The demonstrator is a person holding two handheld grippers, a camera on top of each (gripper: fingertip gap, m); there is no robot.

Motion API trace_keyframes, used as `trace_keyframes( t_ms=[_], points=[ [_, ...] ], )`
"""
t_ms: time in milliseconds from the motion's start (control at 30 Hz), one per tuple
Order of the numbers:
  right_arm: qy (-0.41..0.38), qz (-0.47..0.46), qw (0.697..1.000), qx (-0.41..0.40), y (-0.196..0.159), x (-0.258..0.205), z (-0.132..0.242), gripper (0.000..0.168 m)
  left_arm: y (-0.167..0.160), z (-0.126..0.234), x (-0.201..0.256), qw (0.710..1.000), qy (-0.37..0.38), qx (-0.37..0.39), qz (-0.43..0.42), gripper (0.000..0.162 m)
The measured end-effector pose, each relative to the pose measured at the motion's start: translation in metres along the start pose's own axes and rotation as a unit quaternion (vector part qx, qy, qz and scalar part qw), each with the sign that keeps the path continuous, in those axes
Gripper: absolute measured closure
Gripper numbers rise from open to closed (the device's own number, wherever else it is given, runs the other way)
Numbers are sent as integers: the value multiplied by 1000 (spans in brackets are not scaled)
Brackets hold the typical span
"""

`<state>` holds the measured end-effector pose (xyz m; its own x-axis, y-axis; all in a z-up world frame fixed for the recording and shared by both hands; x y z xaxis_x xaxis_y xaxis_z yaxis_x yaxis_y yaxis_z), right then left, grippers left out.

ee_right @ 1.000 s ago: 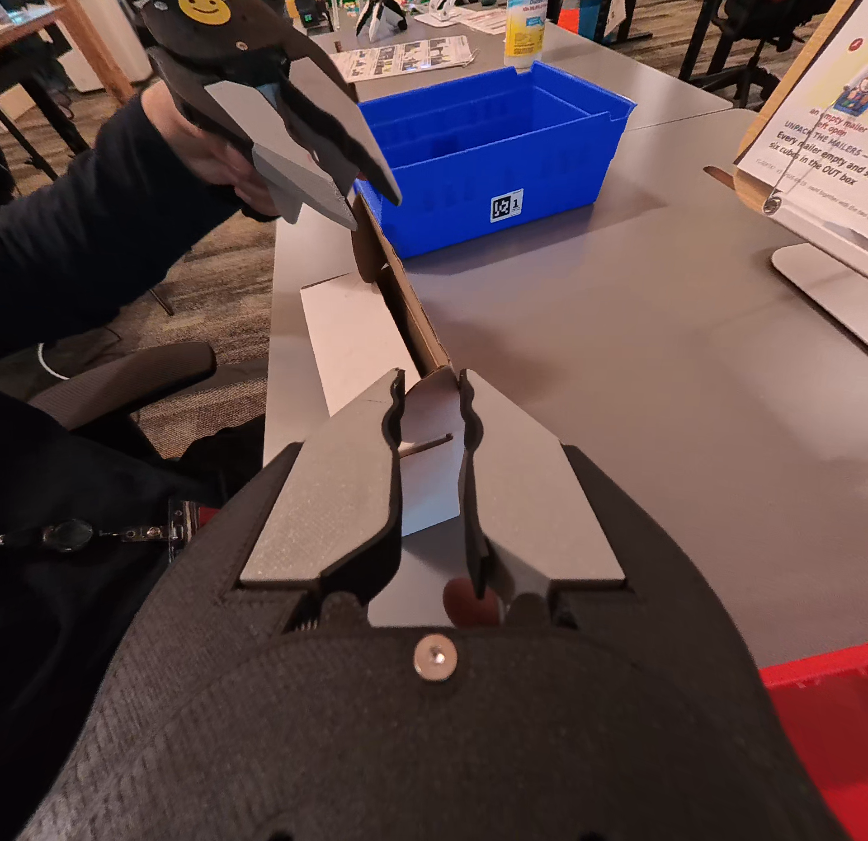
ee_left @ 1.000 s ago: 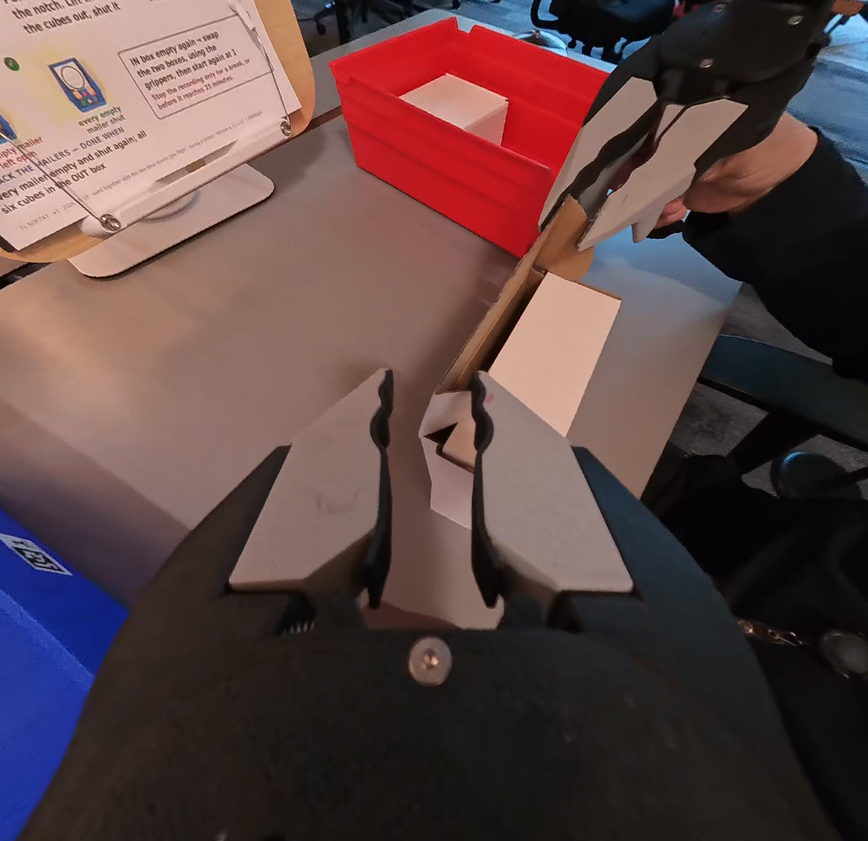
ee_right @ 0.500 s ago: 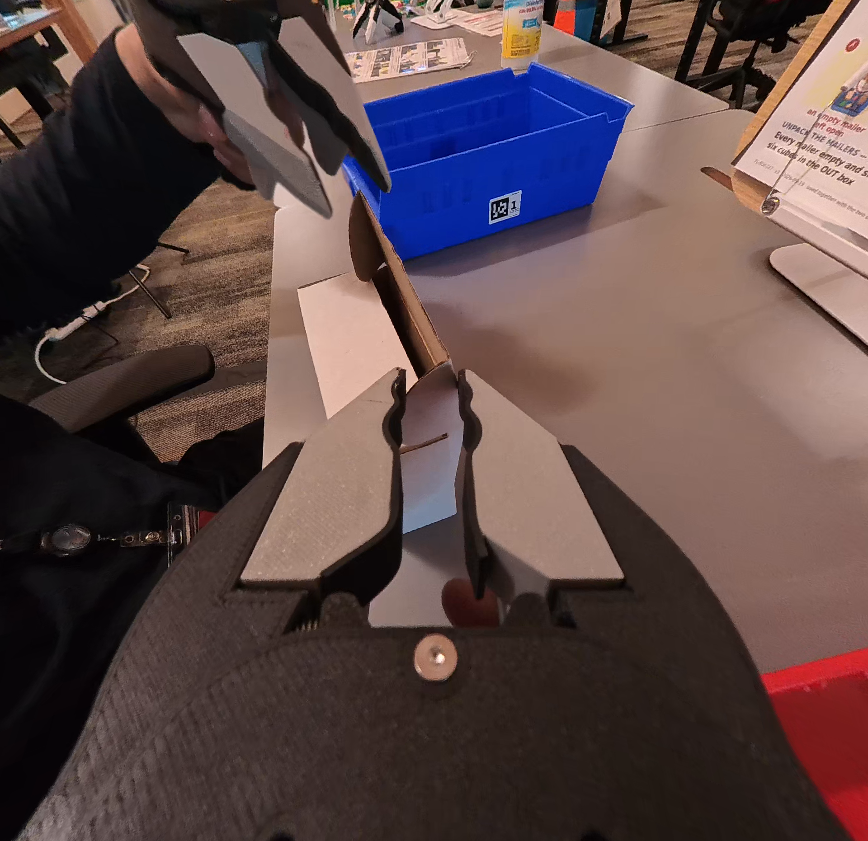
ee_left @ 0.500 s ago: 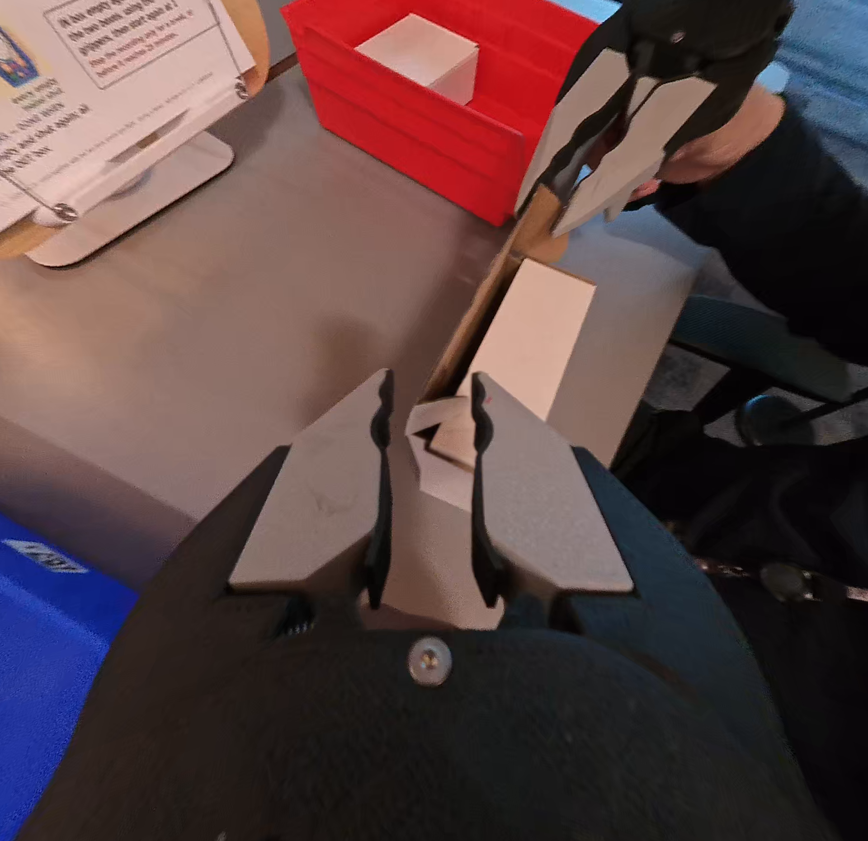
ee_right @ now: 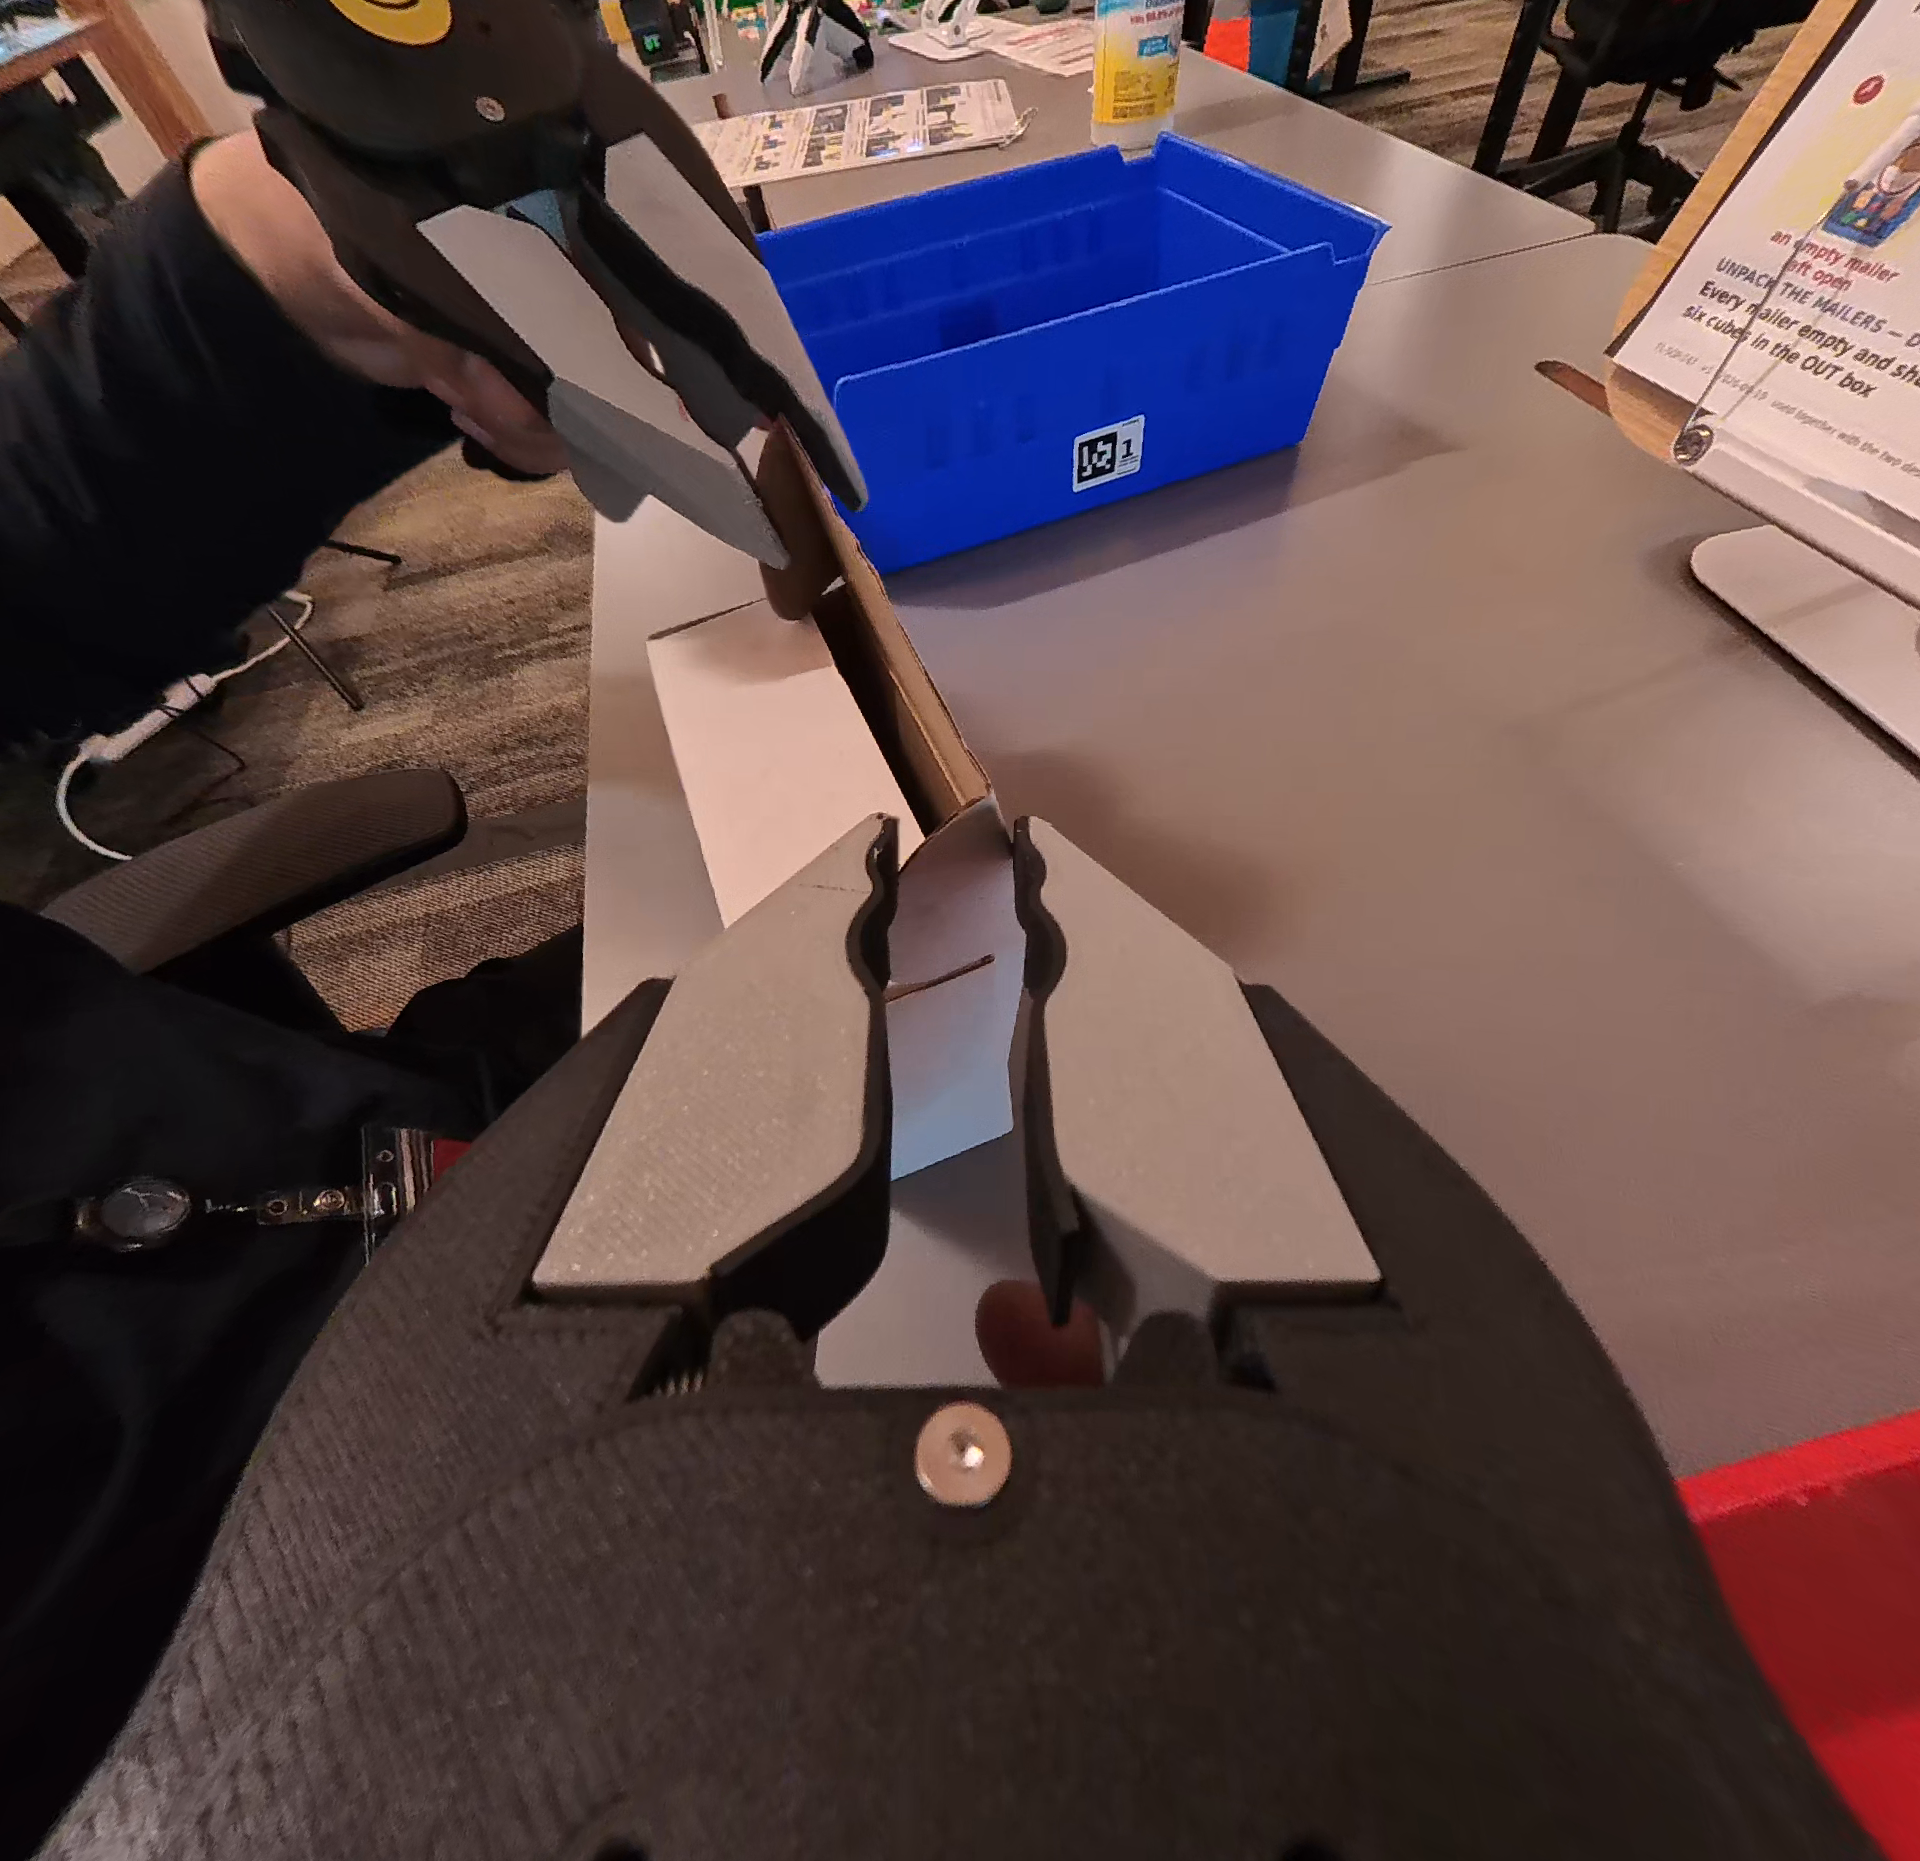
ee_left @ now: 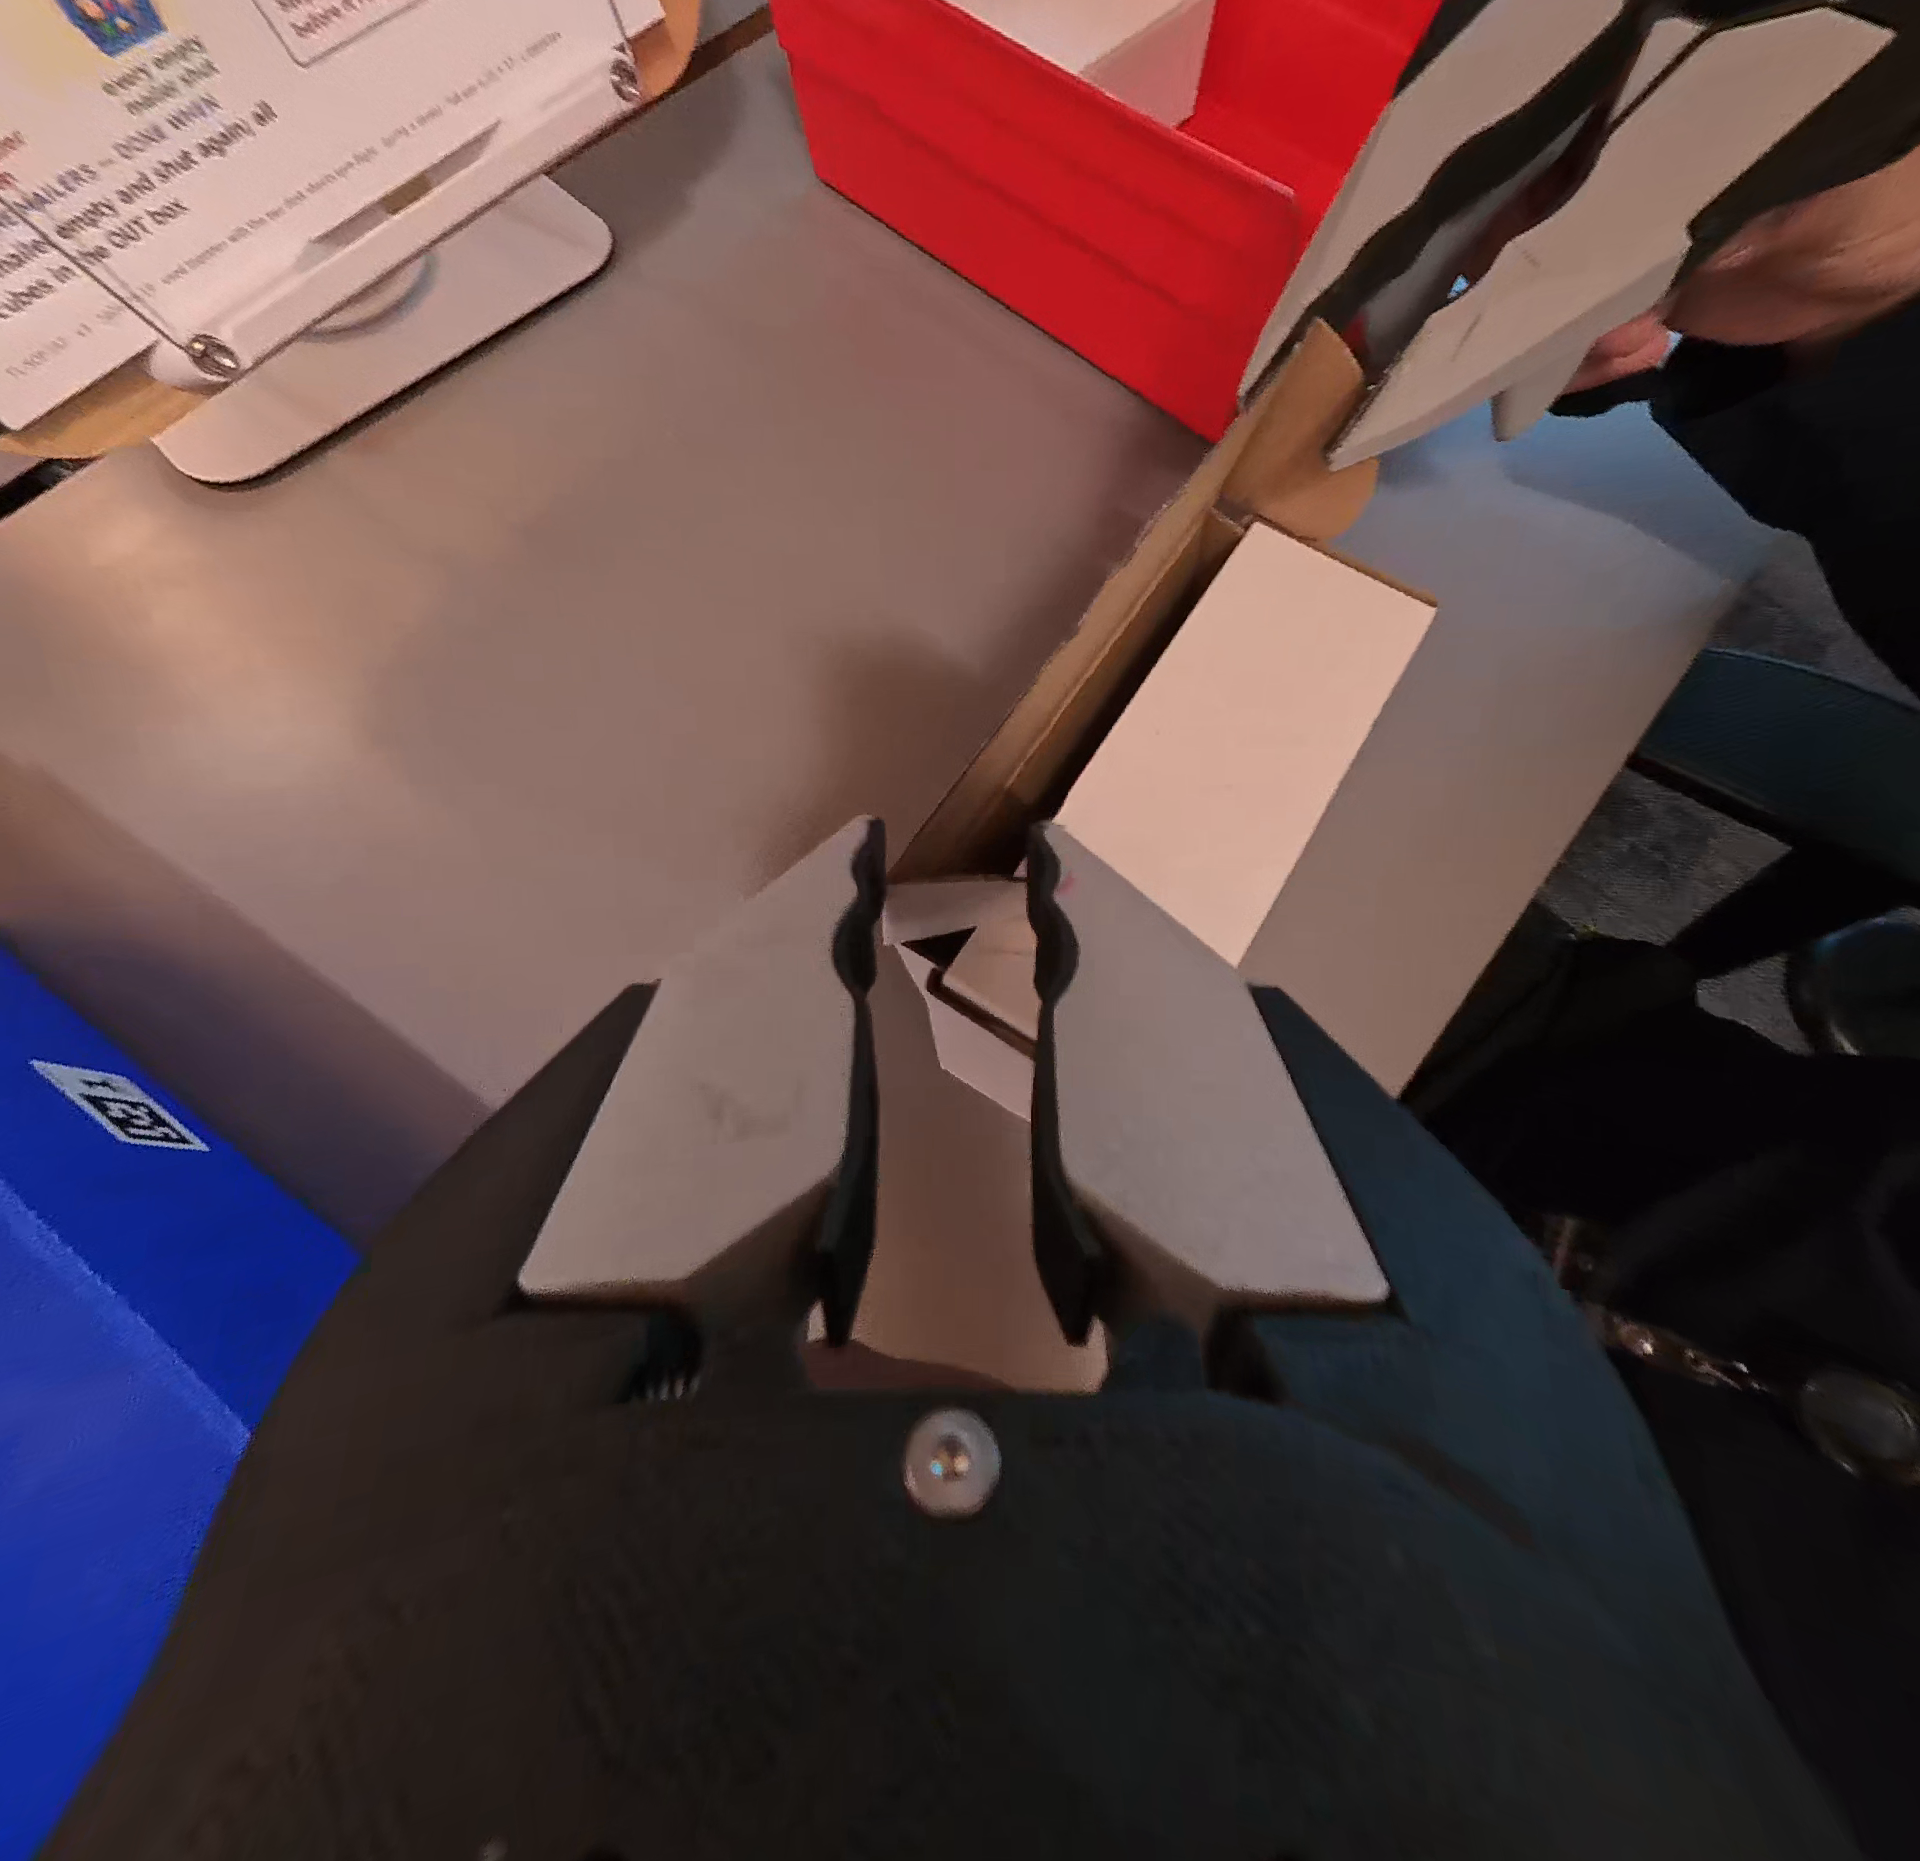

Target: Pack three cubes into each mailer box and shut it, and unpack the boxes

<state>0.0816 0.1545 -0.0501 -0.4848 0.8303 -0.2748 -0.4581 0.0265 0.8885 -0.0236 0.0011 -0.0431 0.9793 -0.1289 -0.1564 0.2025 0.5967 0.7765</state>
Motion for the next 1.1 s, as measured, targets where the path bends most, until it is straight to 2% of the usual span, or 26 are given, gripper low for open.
trace_keyframes(
  t_ms=[33,233,300,333,367,467,567,733,833,933,1100],
  points=[
    [0,-1,1000,1,0,0,0,149,0,1,0,1000,-10,-3,-1,138],
    [1,-9,1000,6,0,1,0,149,3,6,-1,995,-98,4,22,142],
    [2,-10,1000,6,-1,0,0,149,4,8,-2,988,-151,19,37,147],
    [3,-10,1000,6,-1,-1,-1,149,5,9,-5,985,-166,28,47,155],
    [3,-9,1000,6,-1,-2,-1,149,5,9,-8,982,-175,35,54,160],
    [-1,-6,1000,5,0,-2,-3,149,1,7,-13,980,-186,35,69,158],
    [-3,-7,1000,4,0,-3,-3,149,4,11,-16,984,-146,55,84,144],
    [-9,-4,1000,6,0,-4,-3,149,-3,18,-11,995,-5,51,83,104],
    [-10,-6,1000,9,-1,-4,-3,149,-2,16,-2,991,49,75,97,106],
    [-12,-10,1000,10,-1,-4,-3,149,-6,15,0,985,104,87,108,117],
    [-26,-4,1000,2,0,-5,-3,149,-14,11,11,981,119,96,122,123]
  ],
)
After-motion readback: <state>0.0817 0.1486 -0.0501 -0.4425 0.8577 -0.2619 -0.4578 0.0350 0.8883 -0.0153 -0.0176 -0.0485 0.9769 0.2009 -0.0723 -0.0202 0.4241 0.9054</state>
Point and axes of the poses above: each gripper's, where its closed fingertips meet, z back along the fingers, y out of its top, x = y × z across the jaws, the point moved 5 cm from there along z, back along the fingers, and after that the axes turned 11 degrees about -z, right-handed, at the moved point
